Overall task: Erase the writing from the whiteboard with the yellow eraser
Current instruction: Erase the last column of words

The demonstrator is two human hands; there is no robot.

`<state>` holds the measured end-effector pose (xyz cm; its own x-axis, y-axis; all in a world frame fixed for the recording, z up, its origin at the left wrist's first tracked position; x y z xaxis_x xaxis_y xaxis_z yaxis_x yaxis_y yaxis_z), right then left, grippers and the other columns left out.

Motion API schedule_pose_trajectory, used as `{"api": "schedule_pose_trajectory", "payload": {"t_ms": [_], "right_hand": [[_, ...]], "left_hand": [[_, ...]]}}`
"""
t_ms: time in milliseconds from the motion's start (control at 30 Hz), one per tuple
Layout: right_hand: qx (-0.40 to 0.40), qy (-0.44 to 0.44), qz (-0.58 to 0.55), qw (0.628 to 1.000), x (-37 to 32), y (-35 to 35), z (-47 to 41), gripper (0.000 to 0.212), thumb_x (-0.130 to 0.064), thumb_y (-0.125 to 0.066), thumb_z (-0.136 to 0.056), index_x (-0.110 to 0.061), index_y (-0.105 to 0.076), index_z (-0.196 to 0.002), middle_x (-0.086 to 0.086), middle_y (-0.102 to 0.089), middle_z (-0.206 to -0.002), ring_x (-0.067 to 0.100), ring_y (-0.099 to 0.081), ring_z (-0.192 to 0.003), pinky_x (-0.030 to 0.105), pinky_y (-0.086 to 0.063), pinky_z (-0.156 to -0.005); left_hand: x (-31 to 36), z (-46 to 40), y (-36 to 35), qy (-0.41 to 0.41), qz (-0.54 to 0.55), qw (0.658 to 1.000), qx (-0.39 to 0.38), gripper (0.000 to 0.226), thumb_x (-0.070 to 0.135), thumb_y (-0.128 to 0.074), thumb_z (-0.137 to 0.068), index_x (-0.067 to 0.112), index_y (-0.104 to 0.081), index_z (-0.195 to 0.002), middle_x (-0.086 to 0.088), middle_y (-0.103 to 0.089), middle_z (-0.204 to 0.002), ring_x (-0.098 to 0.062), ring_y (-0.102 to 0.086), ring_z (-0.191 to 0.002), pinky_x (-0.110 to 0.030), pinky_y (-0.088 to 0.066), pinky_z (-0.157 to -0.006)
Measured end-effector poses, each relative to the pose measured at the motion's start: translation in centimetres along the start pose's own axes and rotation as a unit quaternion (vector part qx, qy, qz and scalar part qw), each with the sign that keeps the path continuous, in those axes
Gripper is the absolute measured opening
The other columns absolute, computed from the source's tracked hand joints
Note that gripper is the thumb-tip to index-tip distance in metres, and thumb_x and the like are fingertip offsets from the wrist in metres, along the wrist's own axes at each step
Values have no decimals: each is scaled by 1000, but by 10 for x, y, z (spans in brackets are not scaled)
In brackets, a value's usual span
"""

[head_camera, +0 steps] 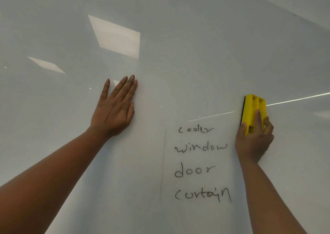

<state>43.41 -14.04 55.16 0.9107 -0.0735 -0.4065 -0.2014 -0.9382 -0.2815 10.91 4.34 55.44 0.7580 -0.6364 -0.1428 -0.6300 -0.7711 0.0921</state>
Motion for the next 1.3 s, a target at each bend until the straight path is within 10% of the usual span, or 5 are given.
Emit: {"api": "schedule_pose_trajectory", "payload": {"t_ms": [267,633,900,1300], "right_hand": [[18,-104,8,994,19,2,-18,51,-17,-52,-91,-16,-37,-141,20,-30,-146,45,-38,-118,45,-32,-100],[-15,64,-18,998,7,15,41,48,-17,-56,-90,-10,-45,-136,25,-41,-139,46,-43,-116,51,-41,-92],[44,-128,-29,990,33,19,26,51,-13,-58,-87,-17,-45,-136,20,-39,-141,44,-42,-117,49,-39,-97],[-79,178,-109,975,-149,-22,109,55,-11,-73,-74,-13,-56,-126,22,-54,-127,39,-57,-93,42,-49,-82]], "left_hand": [[2,0,1,0,-9,1000,2,61,31,-14,-90,7,-20,-146,-8,-19,-154,-19,-14,-142,-50,0,-116],[1,1,0,0,-10,1000,-2,61,31,-14,-91,6,-18,-147,-9,-18,-155,-19,-12,-142,-51,3,-115],[2,2,1,3,-2,1000,4,60,29,-16,-91,6,-21,-146,-9,-20,-154,-20,-16,-142,-52,1,-115],[2,2,0,0,-2,1000,1,60,29,-15,-91,5,-20,-146,-10,-20,-154,-21,-16,-142,-52,1,-114]]}}
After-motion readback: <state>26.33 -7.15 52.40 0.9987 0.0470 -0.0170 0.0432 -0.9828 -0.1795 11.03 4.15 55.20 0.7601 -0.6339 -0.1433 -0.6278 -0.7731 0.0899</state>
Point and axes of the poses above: each hand's wrist, its own z-axis away from the middle knuckle, its own y-axis out of the back of the hand, x = y × z, the point moved 6 cm from there along -z, towards the middle knuckle
